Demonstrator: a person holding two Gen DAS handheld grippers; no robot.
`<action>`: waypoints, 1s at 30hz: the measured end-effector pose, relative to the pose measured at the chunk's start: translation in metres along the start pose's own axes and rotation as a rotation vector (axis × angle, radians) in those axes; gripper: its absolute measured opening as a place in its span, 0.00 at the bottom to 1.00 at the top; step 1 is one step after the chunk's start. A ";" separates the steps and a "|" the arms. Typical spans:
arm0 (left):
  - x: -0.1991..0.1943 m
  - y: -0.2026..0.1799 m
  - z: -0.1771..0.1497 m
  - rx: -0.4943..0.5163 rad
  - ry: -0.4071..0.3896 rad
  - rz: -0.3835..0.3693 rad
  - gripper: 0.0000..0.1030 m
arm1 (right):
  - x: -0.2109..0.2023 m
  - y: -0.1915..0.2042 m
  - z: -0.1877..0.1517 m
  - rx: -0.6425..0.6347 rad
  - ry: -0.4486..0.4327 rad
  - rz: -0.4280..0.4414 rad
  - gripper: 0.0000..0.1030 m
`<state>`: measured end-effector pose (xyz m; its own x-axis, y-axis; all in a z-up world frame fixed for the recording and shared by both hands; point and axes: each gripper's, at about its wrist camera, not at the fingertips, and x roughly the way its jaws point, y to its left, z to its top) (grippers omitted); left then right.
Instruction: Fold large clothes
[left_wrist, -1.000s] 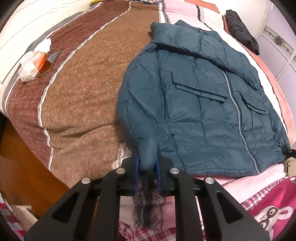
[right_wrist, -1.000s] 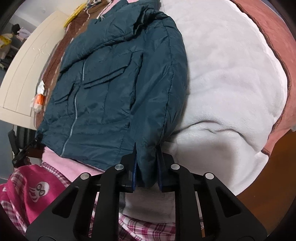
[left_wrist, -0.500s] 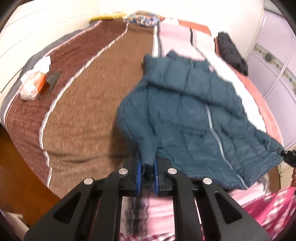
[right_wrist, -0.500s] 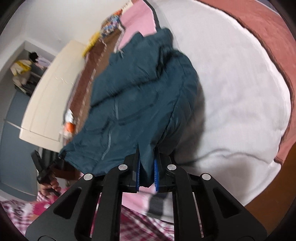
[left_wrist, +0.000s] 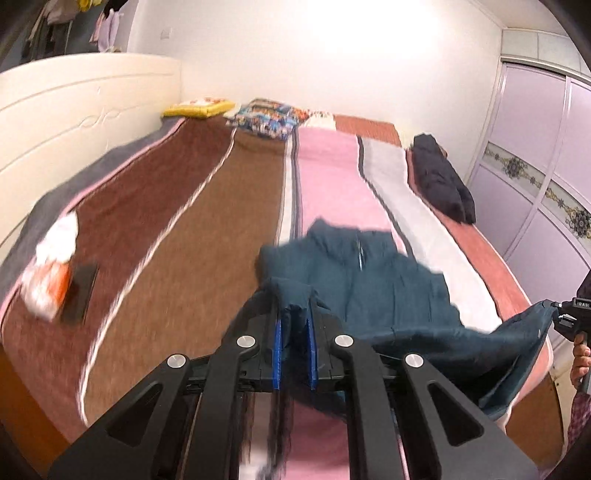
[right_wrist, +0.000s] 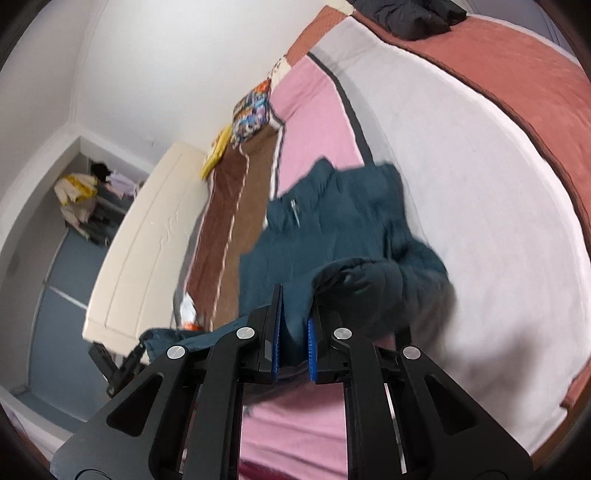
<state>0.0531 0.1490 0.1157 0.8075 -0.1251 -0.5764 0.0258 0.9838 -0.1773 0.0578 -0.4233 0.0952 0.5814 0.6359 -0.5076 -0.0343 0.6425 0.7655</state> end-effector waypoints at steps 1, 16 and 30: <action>0.006 -0.001 0.008 0.004 -0.007 0.002 0.11 | 0.004 0.001 0.011 0.007 -0.003 0.002 0.11; 0.214 -0.001 0.136 -0.105 0.043 0.059 0.11 | 0.167 -0.032 0.189 0.163 0.007 -0.109 0.11; 0.416 0.038 0.123 -0.168 0.248 0.154 0.11 | 0.330 -0.123 0.238 0.262 0.115 -0.295 0.11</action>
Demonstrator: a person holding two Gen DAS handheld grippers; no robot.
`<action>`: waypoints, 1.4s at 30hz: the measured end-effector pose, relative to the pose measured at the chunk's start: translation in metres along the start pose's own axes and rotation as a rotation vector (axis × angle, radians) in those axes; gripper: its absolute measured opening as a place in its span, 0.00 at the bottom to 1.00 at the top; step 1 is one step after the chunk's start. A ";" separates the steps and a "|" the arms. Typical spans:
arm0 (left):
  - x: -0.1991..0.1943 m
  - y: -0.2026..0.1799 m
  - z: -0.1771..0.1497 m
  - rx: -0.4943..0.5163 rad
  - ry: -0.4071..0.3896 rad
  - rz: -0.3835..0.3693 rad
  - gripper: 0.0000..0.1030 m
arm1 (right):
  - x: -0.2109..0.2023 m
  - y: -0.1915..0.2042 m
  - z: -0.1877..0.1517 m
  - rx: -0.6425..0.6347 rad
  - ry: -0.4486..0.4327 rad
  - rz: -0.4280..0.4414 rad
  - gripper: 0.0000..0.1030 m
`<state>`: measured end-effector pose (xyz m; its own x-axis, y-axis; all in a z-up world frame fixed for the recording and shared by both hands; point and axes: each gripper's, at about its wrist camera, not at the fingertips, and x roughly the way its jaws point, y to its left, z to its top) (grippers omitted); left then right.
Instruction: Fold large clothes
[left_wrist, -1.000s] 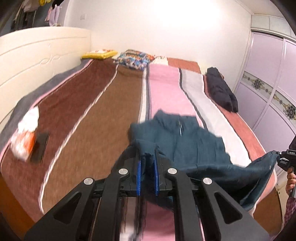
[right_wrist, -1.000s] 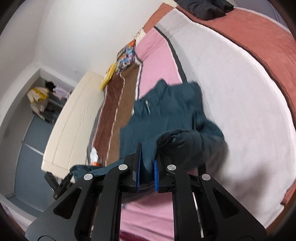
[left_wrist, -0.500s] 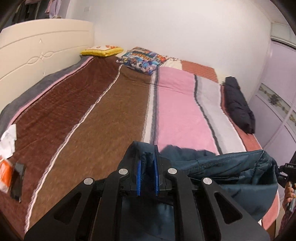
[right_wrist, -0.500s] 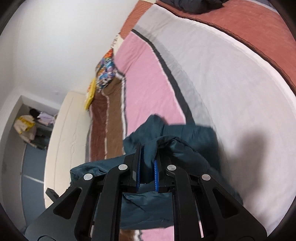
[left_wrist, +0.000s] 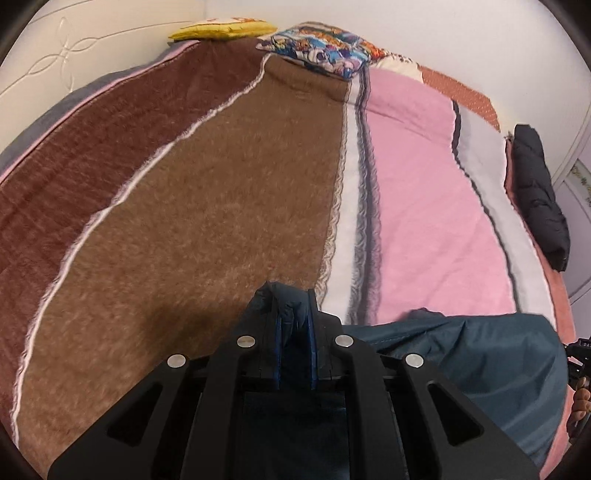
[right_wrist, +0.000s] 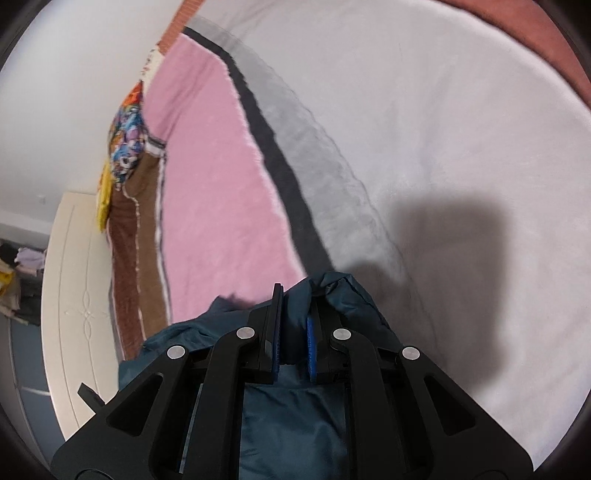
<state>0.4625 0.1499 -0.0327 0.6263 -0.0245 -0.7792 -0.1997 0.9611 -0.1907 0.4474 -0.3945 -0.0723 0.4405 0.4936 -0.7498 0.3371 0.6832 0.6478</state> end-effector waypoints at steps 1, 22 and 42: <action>0.007 -0.001 0.000 0.004 0.006 0.003 0.11 | 0.008 -0.005 0.002 0.004 0.005 -0.008 0.11; -0.123 0.003 0.015 -0.040 -0.160 -0.046 0.57 | -0.058 0.014 -0.013 -0.003 0.015 0.054 0.41; -0.095 -0.211 -0.123 0.469 -0.058 -0.165 0.21 | -0.038 0.127 -0.195 -0.738 -0.019 -0.108 0.10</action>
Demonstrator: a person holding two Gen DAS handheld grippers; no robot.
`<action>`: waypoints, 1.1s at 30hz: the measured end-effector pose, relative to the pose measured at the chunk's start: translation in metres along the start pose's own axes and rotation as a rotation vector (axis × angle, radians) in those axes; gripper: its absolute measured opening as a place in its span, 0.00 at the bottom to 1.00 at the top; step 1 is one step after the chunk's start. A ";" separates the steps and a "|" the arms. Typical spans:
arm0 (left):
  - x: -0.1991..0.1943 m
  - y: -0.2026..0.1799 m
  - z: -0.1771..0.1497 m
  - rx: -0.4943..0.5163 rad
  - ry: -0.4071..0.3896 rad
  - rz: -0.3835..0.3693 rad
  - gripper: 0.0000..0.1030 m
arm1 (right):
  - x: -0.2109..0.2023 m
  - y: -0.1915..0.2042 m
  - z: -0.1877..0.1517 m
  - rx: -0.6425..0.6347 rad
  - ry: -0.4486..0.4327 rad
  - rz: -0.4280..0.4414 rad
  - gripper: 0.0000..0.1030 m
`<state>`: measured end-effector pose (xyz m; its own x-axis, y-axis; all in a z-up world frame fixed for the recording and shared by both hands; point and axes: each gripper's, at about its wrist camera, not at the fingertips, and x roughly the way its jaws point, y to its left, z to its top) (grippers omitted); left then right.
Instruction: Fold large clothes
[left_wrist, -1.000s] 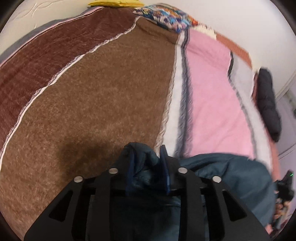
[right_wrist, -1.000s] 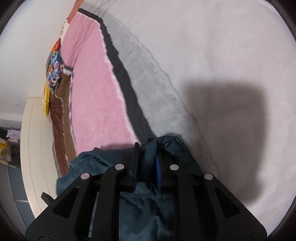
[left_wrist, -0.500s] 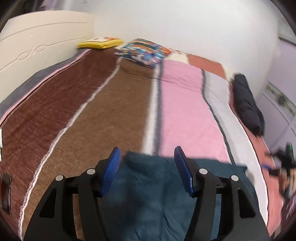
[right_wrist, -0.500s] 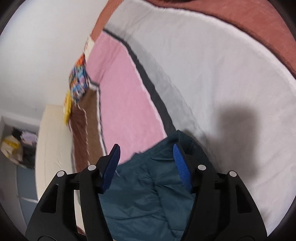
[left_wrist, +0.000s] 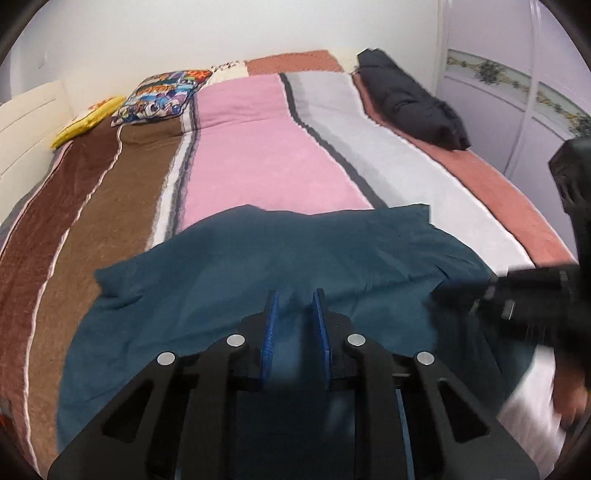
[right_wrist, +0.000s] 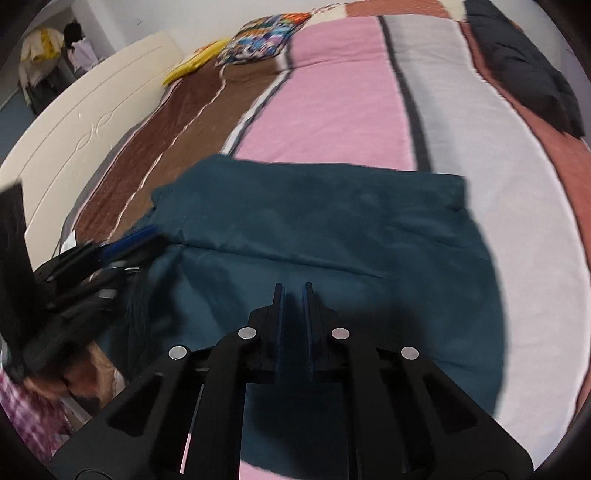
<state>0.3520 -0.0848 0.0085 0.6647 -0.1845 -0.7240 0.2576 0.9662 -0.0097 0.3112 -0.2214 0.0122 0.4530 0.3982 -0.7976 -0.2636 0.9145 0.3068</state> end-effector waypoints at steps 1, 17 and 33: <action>0.007 -0.002 0.000 -0.011 0.016 0.004 0.21 | 0.011 0.003 0.005 -0.004 0.010 0.001 0.10; 0.008 0.064 -0.003 -0.192 0.042 0.058 0.35 | 0.036 -0.049 0.019 0.114 0.034 -0.078 0.10; -0.144 0.204 -0.191 -0.746 0.009 0.077 0.76 | -0.124 -0.136 -0.171 0.428 -0.031 -0.068 0.57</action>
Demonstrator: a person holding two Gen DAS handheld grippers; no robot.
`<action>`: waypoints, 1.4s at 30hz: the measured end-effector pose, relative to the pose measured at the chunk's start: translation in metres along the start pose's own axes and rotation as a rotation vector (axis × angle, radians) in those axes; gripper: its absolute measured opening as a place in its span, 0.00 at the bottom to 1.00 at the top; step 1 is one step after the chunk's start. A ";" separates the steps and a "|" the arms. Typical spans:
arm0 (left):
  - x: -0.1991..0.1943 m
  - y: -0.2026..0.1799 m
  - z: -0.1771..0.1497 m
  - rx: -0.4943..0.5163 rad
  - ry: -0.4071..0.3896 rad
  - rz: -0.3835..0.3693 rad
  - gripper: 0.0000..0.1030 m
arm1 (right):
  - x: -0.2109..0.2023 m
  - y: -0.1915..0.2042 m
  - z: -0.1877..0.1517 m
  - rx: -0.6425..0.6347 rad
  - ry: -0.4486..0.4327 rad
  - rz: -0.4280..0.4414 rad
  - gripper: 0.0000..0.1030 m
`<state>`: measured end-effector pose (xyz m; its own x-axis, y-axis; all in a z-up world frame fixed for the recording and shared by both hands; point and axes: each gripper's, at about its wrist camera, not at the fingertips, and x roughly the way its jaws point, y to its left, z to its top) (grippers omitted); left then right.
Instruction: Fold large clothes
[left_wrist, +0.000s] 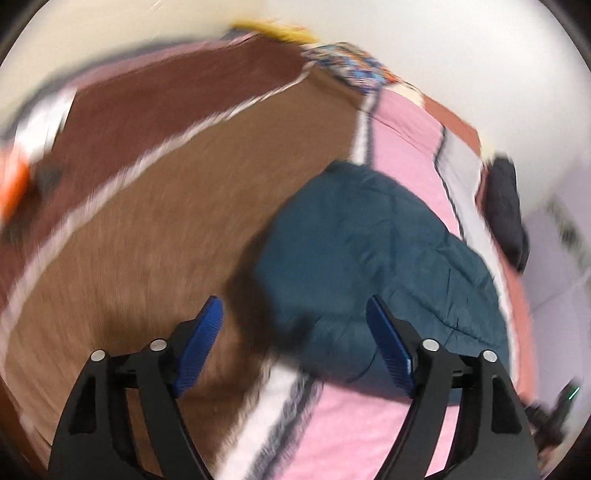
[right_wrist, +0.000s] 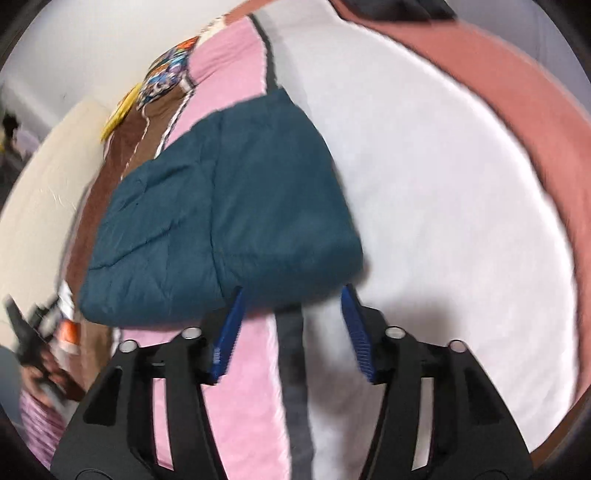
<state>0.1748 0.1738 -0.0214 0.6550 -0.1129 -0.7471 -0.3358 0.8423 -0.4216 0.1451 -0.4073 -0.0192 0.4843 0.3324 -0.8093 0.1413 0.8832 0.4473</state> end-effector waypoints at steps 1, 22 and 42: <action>0.006 0.012 -0.006 -0.065 0.020 -0.010 0.76 | 0.001 -0.005 -0.003 0.031 0.007 0.016 0.58; 0.103 0.013 -0.021 -0.324 0.145 -0.219 0.80 | 0.054 -0.038 0.009 0.516 0.015 0.295 0.76; 0.047 -0.018 -0.021 -0.078 0.091 -0.204 0.21 | 0.027 -0.024 0.001 0.353 -0.008 0.234 0.23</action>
<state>0.1974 0.1428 -0.0592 0.6523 -0.3267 -0.6839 -0.2561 0.7543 -0.6046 0.1559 -0.4204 -0.0514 0.5448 0.5065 -0.6683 0.3135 0.6162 0.7225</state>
